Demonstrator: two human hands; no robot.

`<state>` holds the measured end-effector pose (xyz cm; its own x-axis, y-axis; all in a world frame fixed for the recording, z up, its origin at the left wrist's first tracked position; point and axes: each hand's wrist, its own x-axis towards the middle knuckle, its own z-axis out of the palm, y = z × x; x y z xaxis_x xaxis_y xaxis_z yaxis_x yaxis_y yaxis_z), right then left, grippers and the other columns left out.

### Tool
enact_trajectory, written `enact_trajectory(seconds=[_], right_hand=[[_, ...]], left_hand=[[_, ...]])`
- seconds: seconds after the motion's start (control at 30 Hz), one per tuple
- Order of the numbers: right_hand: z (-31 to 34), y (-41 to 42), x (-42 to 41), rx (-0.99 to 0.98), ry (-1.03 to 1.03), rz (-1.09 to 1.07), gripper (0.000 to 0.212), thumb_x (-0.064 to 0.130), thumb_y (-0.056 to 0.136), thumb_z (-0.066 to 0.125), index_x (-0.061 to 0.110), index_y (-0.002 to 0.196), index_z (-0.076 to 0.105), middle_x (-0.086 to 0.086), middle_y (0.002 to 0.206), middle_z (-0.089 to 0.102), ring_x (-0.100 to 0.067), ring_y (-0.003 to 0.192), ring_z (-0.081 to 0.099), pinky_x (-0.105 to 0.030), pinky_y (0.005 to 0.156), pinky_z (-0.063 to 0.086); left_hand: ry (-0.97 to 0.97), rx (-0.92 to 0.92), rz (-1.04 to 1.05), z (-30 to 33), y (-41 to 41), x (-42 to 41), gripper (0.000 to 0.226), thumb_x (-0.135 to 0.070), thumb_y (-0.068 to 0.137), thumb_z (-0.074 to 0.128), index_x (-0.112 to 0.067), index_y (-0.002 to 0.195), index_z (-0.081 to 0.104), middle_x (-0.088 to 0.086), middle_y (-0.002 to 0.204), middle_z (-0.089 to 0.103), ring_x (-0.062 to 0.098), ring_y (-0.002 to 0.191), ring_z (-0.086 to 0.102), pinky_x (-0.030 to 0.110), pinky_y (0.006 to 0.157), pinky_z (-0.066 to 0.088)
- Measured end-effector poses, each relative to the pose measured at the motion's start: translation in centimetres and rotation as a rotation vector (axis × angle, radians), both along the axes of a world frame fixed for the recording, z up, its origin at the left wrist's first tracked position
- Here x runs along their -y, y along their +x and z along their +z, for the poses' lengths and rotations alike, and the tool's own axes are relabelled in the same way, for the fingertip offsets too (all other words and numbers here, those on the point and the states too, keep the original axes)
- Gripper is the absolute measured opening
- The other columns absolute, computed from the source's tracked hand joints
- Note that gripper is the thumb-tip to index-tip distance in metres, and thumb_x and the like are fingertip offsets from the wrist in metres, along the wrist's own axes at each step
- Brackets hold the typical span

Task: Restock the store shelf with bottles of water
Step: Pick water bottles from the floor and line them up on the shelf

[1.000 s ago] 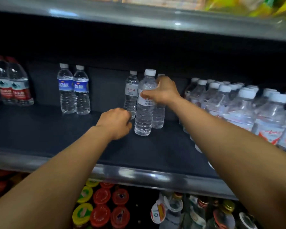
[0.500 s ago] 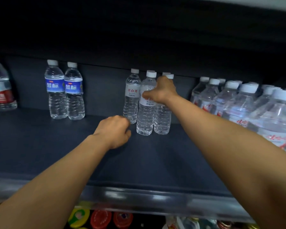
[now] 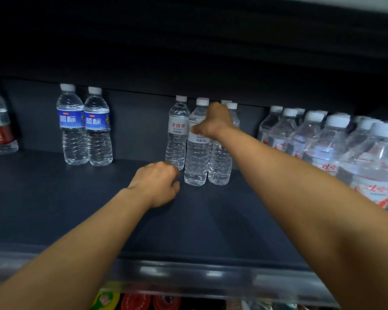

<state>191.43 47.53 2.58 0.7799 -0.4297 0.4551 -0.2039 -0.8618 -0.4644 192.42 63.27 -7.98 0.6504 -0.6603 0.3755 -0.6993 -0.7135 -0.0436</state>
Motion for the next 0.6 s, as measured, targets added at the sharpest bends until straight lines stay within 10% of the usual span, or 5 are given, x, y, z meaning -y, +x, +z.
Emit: enact_trajectory(seconds=[0.6], right_hand=[[3.1,0.1,-0.1,-0.212,-0.350,0.035,0.074,0.021,0.073,0.083,0.009,0.135,0.044,-0.013,0.137,0.045,-0.031,0.124,0.048,-0.034,0.090,0.044]], left_hand=[[0.002,0.020,-0.027,0.0,0.3,-0.5,0.025,-0.035,0.094,0.046,-0.017,0.103,0.060,0.004,0.116,0.059,0.030,0.106,0.056,0.035,0.078,0.044]])
